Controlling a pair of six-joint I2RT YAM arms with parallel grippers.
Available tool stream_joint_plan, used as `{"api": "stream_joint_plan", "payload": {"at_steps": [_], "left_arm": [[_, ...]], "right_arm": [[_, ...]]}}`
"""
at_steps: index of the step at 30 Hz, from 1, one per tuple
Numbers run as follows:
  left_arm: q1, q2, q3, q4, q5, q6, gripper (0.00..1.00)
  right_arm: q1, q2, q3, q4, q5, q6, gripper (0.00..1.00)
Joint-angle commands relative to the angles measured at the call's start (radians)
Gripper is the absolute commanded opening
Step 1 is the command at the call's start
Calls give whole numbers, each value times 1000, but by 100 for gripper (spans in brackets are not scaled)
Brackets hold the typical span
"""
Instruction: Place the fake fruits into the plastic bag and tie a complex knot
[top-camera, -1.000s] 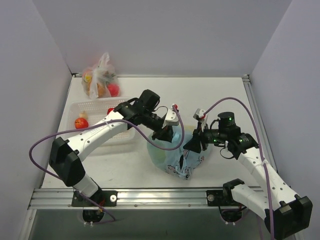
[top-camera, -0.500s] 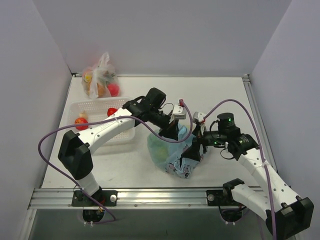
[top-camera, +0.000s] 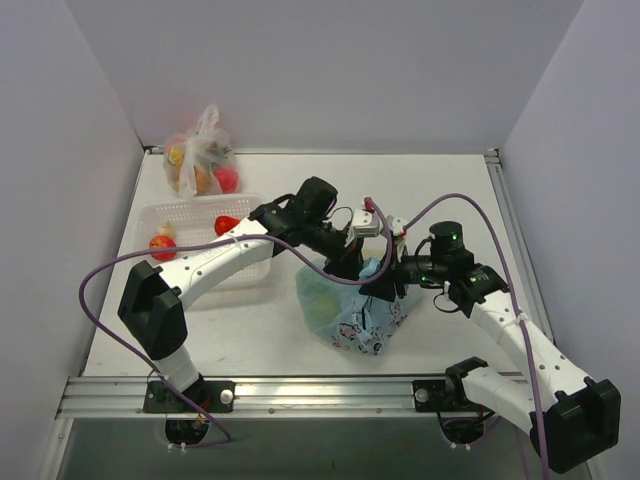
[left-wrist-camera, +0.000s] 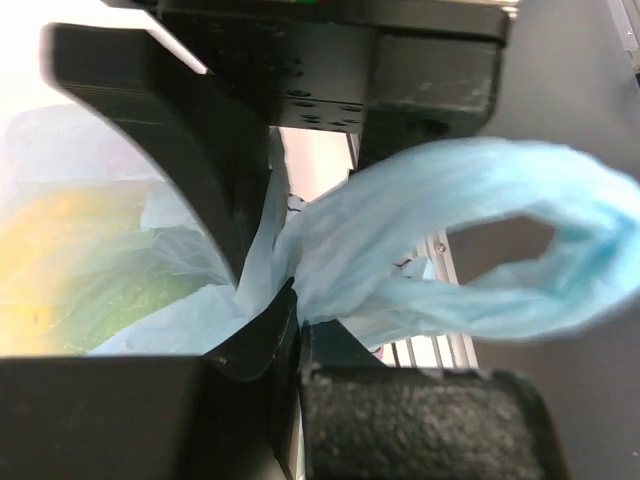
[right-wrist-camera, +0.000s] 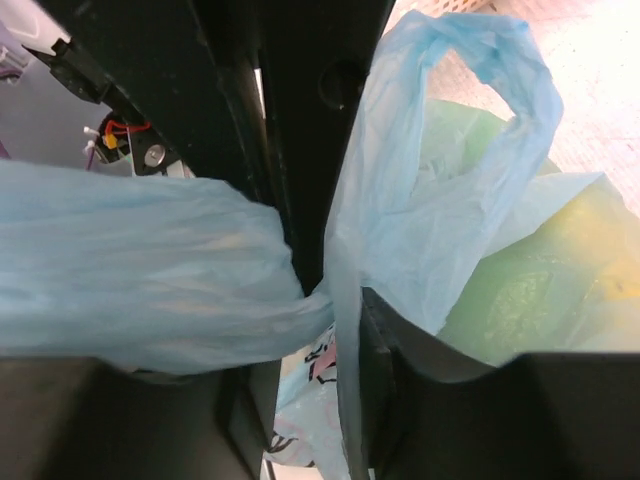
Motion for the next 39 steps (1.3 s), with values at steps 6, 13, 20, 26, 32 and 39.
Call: {"api": "stream_joint_plan", "payload": {"at_steps": [6, 13, 20, 26, 32, 39], "left_arm": [[8, -56, 46, 32, -30, -6, 24], [100, -130, 43, -98, -67, 59, 56], [263, -231, 23, -145, -61, 109, 66], [269, -150, 80, -145, -40, 77, 76], [255, -70, 111, -129, 112, 54, 94], [251, -65, 77, -103, 187, 295, 97]], "right_arm": [[8, 0, -5, 17, -5, -7, 0], [-3, -9, -4, -6, -12, -27, 0], [-9, -11, 10, -33, -67, -87, 0], [-8, 1, 48, -99, -107, -220, 0], [-6, 20, 102, -180, -130, -388, 0], [1, 43, 137, -234, -145, -488, 0]]}}
